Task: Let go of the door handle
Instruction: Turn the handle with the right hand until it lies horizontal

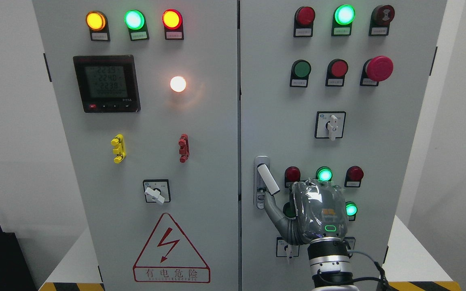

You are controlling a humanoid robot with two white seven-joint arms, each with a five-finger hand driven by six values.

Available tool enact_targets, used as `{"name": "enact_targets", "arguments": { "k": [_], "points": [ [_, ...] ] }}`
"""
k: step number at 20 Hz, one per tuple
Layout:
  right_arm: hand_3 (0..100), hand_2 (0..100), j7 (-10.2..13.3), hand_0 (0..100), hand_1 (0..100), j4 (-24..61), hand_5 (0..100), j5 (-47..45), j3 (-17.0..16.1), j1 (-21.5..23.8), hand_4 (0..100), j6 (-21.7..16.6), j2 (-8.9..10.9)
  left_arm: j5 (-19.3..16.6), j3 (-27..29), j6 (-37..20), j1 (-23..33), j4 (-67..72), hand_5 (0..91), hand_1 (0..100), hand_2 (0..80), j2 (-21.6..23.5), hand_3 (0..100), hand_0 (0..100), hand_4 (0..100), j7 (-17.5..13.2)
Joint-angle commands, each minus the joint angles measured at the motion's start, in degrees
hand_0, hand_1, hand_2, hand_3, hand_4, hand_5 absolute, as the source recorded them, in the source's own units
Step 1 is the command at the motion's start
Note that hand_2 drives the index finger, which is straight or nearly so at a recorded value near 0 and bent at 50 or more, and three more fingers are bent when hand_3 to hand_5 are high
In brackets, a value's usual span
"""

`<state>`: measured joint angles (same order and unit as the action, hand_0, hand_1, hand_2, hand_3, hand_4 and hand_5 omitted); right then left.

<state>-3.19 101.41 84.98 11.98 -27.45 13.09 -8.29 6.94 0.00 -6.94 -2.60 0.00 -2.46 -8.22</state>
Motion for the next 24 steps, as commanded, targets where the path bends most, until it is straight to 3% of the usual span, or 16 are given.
{"name": "enact_targets", "arguments": {
  "k": [1,24],
  "points": [
    [100,96,-0.23,44,13,0.28,97,0.09,-0.91,-0.15,100,-0.08,0.11,0.0,0.62,-0.01,0.05,0.97,0.0,39,0.0,0.0,0,12,0,0.04],
    [100,95,-0.23,45,14,1.16,97,0.8,-1.61,-0.5,100,-0.25,0.11,0.0,0.62,-0.01,0.05,0.97,0.0,39,0.0,0.0,0,12,0,0.04]
  ]
}}
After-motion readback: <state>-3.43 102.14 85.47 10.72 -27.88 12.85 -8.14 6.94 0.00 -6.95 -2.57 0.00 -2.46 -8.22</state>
